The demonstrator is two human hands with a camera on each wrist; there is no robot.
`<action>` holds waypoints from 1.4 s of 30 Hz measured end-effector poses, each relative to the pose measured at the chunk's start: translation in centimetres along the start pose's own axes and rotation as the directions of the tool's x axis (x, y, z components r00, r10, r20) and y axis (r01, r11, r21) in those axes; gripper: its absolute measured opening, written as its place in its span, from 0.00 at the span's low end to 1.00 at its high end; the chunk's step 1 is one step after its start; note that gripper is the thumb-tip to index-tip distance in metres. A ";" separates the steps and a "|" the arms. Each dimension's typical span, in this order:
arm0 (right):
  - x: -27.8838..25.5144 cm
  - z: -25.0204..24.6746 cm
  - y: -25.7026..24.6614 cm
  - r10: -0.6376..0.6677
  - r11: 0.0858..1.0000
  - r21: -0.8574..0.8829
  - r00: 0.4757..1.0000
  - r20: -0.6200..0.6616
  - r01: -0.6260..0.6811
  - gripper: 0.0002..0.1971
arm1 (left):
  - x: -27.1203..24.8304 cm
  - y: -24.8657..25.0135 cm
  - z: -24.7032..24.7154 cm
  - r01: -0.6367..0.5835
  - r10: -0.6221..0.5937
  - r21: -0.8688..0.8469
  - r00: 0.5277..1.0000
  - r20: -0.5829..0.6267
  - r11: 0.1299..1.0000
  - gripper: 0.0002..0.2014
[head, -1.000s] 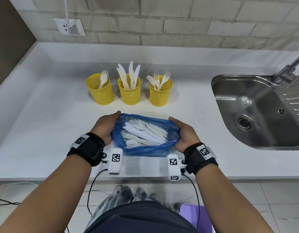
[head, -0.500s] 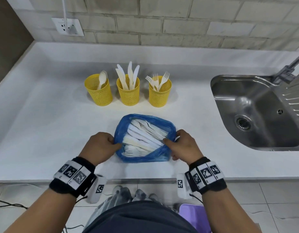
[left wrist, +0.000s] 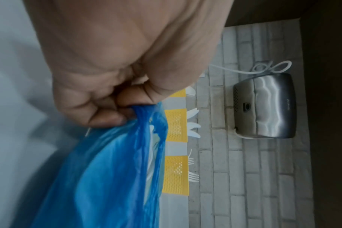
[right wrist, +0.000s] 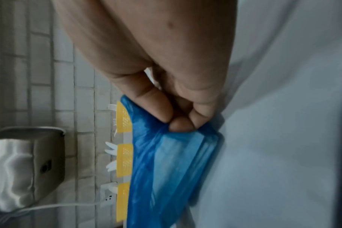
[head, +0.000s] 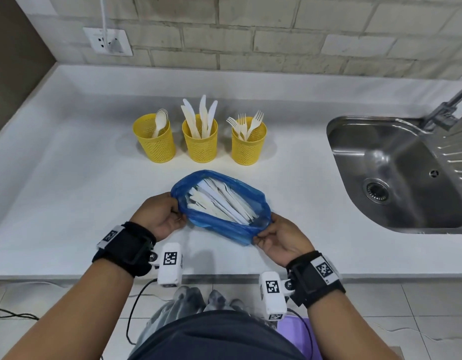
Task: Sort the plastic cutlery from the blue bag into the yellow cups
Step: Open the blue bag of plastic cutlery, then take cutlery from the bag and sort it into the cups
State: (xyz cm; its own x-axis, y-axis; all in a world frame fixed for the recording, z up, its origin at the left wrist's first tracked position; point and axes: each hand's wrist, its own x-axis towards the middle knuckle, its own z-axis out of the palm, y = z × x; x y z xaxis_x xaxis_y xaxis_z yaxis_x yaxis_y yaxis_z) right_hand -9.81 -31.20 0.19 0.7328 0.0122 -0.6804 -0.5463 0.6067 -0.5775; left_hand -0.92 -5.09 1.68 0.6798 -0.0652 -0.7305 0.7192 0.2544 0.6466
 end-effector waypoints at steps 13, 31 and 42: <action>-0.3 0.0 -0.7 -0.635 0.467 -0.820 0.770 -0.051 0.331 0.10 | -1.3 -0.2 -0.9 -0.251 0.411 0.547 0.892 -0.190 0.798 0.25; 1.1 3.0 0.6 -0.315 0.269 -0.925 0.932 0.177 0.267 0.25 | -1.5 -5.1 -0.7 -0.319 0.421 0.641 0.907 -0.006 0.698 0.33; 0.4 3.2 0.9 -0.685 0.013 -0.877 0.643 0.342 0.480 0.16 | -1.6 -2.6 -3.0 -0.494 0.768 0.825 0.629 0.122 0.274 0.29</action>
State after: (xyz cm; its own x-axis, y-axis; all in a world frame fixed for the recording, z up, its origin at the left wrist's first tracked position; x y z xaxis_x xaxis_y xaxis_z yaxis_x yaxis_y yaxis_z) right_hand -8.67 -28.09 0.85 0.9843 -0.1363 0.1124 -0.0112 -0.6833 -0.7300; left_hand -4.35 -2.70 0.51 0.9973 0.0365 0.0640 -0.0208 -0.6942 0.7194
